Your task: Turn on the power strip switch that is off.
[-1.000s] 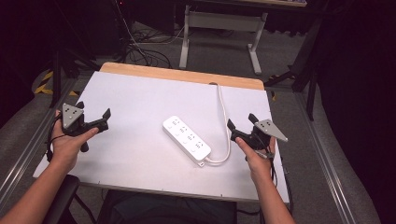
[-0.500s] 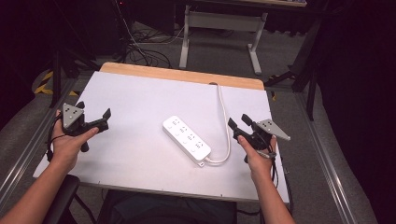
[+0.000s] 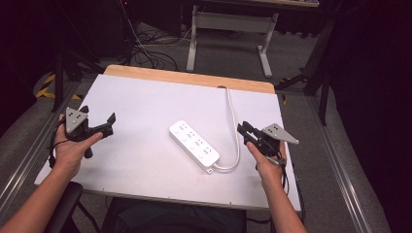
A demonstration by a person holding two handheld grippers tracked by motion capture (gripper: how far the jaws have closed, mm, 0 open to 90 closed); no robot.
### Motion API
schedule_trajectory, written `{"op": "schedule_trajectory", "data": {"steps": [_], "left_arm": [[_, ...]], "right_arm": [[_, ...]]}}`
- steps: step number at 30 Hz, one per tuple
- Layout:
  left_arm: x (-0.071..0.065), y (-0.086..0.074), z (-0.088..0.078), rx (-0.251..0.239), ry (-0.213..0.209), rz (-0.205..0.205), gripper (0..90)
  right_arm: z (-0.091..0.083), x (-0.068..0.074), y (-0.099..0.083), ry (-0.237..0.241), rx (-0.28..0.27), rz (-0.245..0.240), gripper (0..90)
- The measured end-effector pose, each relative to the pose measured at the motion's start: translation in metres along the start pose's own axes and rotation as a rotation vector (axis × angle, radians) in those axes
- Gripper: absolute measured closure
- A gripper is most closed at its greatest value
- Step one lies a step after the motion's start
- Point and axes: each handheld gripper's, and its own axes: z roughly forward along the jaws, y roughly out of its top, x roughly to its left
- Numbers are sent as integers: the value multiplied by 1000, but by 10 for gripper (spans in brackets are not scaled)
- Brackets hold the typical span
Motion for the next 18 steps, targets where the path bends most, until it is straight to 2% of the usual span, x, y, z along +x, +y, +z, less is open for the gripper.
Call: {"op": "schedule_trajectory", "data": {"steps": [1, 3, 5, 8, 9, 11, 13, 18], "left_arm": [[0, 0, 0, 1, 0, 0, 70], [0, 0, 0, 2, 0, 0, 70], [0, 0, 0, 3, -1, 1, 71], [0, 0, 0, 6, -2, 1, 72], [0, 0, 0, 6, -2, 0, 72], [0, 0, 0, 9, -5, 0, 74], [0, 0, 1, 13, -8, -1, 77], [0, 0, 1, 12, -8, 0, 79]], "right_arm": [[1, 1, 0, 13, -7, -10, 720], [2, 3, 0, 2, 2, -45, 734], [2, 4, 0, 12, 4, -59, 754], [0, 3, -1, 24, 55, 7, 811], [0, 2, -1, 22, 60, 3, 847], [-2, 1, 0, 49, 43, 27, 900], [-4, 0, 2, 65, 16, 44, 900], [-5, 0, 3, 111, -51, 138, 900]]}}
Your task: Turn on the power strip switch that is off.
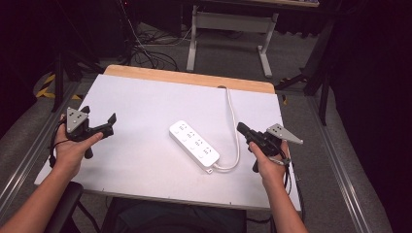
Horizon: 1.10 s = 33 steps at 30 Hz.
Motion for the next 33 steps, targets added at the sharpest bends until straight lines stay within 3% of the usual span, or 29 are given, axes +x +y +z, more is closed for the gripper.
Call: {"op": "schedule_trajectory", "data": {"steps": [5, 11, 19, 33], "left_arm": [[0, 0, 0, 2, 0, -3, 82], [0, 0, 1, 5, -4, 2, 84], [0, 0, 1, 9, -4, 2, 88], [1, 0, 0, 4, -11, 1, 90]], "right_arm": [[0, -2, -2, 5, -20, 41, 900], [-1, -6, -1, -2, -6, 41, 900], [5, -10, 3, 28, 6, 13, 900], [32, -14, 12, 62, 93, -83, 900]]}}
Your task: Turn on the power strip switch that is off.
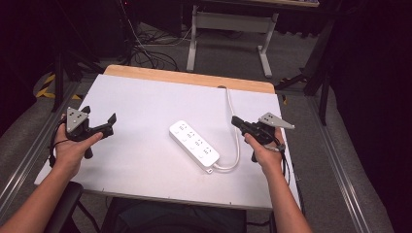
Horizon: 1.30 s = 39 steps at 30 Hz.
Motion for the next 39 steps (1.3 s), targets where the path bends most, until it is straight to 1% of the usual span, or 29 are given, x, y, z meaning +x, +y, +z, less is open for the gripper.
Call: {"op": "schedule_trajectory", "data": {"steps": [4, 9, 13, 19, 20, 26, 28, 39], "left_arm": [[0, 0, 0, 2, -2, 2, 90], [-1, 0, 0, 5, -4, 3, 90], [-1, 0, 0, 4, -5, 9, 90], [0, 0, 0, 3, -3, 8, 90], [0, 0, 0, 3, -3, 8, 90], [0, 0, 0, 4, -3, 9, 90], [0, 0, -1, 6, -2, 9, 90], [0, 0, -1, 8, -3, 6, 92]], "right_arm": [[9, 1, 2, 13, 32, -14, 900], [18, 4, 9, 41, 44, -25, 900], [31, 6, 13, 54, 68, -49, 900], [49, 13, 17, 85, 94, -62, 900], [52, 15, 17, 87, 102, -70, 900], [65, 22, 19, 121, 129, -86, 900], [69, 24, 19, 126, 142, -92, 900], [86, 33, 15, 174, 199, -120, 900]]}}
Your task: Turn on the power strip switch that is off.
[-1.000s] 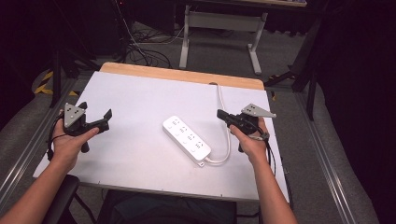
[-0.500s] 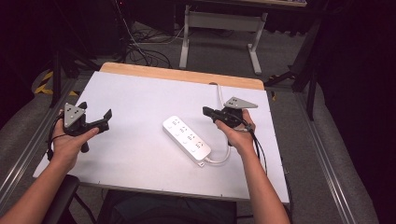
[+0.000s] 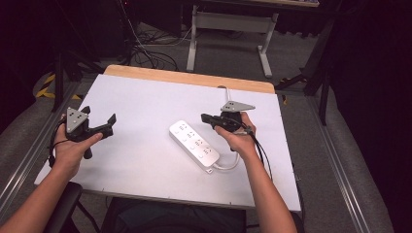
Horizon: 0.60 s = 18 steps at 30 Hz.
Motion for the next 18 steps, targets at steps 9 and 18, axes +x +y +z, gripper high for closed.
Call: {"op": "schedule_trajectory", "data": {"steps": [9, 18], "left_arm": [[0, 0, 0, 2, 0, 0, 93], [1, 0, -1, -1, 3, 2, 95]], "right_arm": [[17, 12, -2, 46, 57, -23, 900], [32, 22, -9, 77, 128, -44, 900]]}}
